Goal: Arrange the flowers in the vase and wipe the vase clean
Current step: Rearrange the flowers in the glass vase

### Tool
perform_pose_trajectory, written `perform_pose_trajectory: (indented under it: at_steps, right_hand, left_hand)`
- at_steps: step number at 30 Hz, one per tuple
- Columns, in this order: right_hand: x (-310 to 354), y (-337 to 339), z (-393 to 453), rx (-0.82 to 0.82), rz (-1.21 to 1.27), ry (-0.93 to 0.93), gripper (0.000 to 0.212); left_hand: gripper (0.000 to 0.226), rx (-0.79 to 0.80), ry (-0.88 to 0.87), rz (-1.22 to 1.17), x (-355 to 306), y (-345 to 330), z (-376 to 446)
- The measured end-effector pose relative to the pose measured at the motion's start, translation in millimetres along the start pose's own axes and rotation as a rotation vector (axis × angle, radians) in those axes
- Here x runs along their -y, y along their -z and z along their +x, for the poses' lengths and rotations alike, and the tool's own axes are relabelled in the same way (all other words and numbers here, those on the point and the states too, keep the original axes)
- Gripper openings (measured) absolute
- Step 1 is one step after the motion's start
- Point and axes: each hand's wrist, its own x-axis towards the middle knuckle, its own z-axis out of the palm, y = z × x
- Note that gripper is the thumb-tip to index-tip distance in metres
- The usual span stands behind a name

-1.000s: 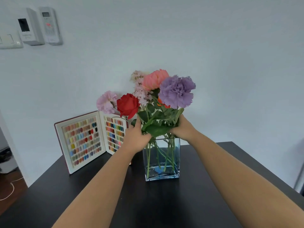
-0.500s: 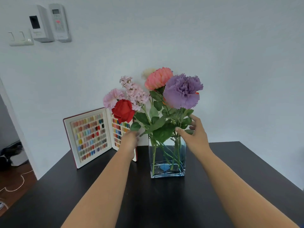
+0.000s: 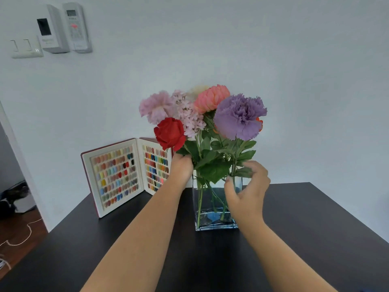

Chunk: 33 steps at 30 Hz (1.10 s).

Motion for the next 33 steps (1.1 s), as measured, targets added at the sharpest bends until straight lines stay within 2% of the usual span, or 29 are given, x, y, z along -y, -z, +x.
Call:
perform_pose_trajectory:
  at_steps: [2,4,7,11,14,18,21,23,25,29,30,33]
  right_hand:
    - [3.7,-3.4,-4.4,0.046,-0.050,0.194,0.038]
    - [8.6,-7.7,-4.4,0.167,-0.116,0.294,0.026]
    - [12.0,-14.6,1.6,0.362,-0.187,0.238,0.024]
    - [12.4,-20.5,10.0,0.407,-0.266,0.157,0.026]
    - [17.3,-28.3,22.0,0.404,-0.384,0.145,0.035]
    - [31.0,-45.6,42.6,0.427,-0.701,0.084,0.057]
    - [38.1,-61.6,51.5,0.485,-0.797,0.033,0.069]
    - [39.7,-71.4,54.4,0.497,-0.820,0.012,0.073]
    - [39.1,-77.2,55.6,0.481,-0.832,0.004,0.070]
    - [37.5,-78.9,57.1,0.448,-0.810,-0.019,0.053]
    - [37.4,-78.1,58.1,0.453,-0.806,-0.020,0.047]
    - [35.8,-72.9,63.3,0.502,-0.811,-0.049,0.037]
  left_hand:
    - [0.021,0.012,-0.112,0.111,-10.3,3.1,1.6]
    - [0.020,0.039,-0.209,0.244,-26.6,9.8,5.1]
    - [0.018,0.114,-0.304,0.435,-45.6,17.5,15.7]
    - [0.029,0.095,-0.195,0.561,-57.6,24.8,22.1]
    - [0.037,0.150,-0.201,0.519,-74.8,27.5,14.8]
    - [0.049,0.118,-0.279,0.503,-83.0,29.6,13.3]
    - [0.044,0.158,-0.310,0.441,-95.8,36.5,11.7]
    - [0.029,0.161,-0.320,0.406,-102.6,42.7,15.1]
    - [0.025,0.194,-0.337,0.398,-106.2,48.2,17.0]
    - [0.078,0.208,-0.263,0.377,-110.8,57.5,23.5]
    - [0.083,0.211,-0.245,0.378,-112.0,58.7,24.0]
    - [0.071,0.195,-0.262,0.366,-110.1,56.9,23.9]
